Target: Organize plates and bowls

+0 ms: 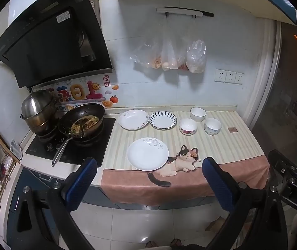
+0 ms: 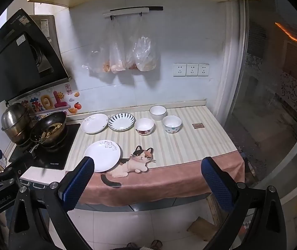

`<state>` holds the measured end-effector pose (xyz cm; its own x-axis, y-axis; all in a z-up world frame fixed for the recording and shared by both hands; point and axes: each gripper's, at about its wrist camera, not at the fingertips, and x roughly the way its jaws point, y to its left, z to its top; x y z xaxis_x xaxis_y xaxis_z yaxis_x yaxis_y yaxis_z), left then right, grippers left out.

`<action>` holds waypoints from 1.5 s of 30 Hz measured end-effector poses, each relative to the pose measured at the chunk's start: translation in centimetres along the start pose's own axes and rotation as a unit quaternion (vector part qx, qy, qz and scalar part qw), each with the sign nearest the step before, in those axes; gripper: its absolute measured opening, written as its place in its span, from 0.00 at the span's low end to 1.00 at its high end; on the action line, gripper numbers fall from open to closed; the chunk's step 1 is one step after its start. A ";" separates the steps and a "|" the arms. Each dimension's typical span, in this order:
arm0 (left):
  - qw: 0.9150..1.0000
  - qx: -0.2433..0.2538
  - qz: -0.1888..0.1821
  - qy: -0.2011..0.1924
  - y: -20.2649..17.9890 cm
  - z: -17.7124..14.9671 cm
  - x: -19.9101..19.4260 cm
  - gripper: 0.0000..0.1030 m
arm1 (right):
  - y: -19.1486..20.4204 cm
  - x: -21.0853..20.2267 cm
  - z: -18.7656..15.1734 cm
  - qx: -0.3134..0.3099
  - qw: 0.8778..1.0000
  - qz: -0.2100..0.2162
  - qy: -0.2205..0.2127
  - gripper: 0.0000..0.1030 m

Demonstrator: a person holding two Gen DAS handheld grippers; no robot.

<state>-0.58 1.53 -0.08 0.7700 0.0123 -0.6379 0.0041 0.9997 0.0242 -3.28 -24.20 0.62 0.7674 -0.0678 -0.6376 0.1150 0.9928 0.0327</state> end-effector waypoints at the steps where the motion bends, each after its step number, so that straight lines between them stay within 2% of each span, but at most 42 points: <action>1: 1.000 -0.001 0.000 0.000 0.3 0.2 0.2 1.00 | 0.0 0.3 -0.3 0.000 1.000 -0.001 -0.001 1.00; 45: 1.000 -0.004 0.001 0.001 0.4 1.3 1.1 1.00 | 0.3 0.6 0.0 0.001 1.000 -0.001 0.000 1.00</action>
<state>1.05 1.91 0.22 0.7685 0.0138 -0.6398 -0.0022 0.9998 0.0189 -2.80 -23.92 0.20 0.7666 -0.0692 -0.6383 0.1172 0.9926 0.0331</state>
